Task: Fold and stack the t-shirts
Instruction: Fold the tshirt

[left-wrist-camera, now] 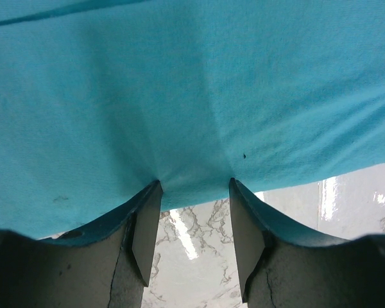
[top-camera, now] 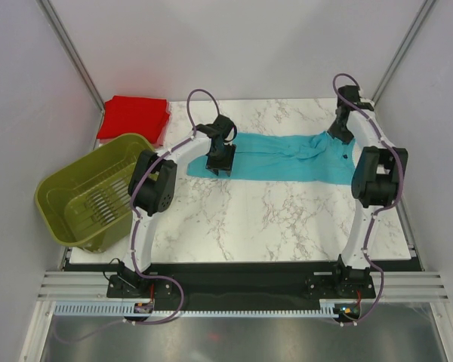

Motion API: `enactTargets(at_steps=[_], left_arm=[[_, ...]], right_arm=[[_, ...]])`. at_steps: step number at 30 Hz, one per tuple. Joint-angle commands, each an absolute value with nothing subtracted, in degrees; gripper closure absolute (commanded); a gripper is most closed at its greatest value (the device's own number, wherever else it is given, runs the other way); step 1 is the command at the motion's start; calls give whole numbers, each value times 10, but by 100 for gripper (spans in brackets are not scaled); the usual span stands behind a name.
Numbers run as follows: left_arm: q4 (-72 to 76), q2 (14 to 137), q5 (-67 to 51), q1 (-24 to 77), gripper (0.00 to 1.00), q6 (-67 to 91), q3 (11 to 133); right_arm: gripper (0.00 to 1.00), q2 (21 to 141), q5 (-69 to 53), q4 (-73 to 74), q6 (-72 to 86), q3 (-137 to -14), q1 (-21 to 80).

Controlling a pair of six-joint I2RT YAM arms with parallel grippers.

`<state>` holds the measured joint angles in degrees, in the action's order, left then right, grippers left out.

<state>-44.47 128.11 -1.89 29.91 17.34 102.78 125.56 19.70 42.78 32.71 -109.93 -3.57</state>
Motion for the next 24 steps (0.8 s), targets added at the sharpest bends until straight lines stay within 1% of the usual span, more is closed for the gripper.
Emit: enactTargets(at_steps=[1, 3, 7, 14, 19, 22, 24], left_arm=[[-443, 1288, -9, 298, 45, 184, 1019], [-443, 1291, -8, 298, 45, 183, 1020], [-444, 1292, -9, 298, 45, 183, 1018], [-444, 1284, 12, 298, 45, 183, 998], [-444, 1283, 15, 298, 46, 188, 990], [-444, 1282, 18, 298, 46, 187, 991], [-445, 1282, 22, 299, 46, 185, 993]], right_arm=[[52, 1163, 226, 477, 419, -987, -77], [52, 1139, 227, 471, 428, -936, -89], [56, 1115, 195, 434, 436, -875, -120], [56, 1110, 153, 404, 423, -846, -132], [57, 1123, 168, 389, 410, -831, -134], [62, 1135, 194, 374, 410, -815, -139], [72, 1149, 201, 371, 403, -812, -142]])
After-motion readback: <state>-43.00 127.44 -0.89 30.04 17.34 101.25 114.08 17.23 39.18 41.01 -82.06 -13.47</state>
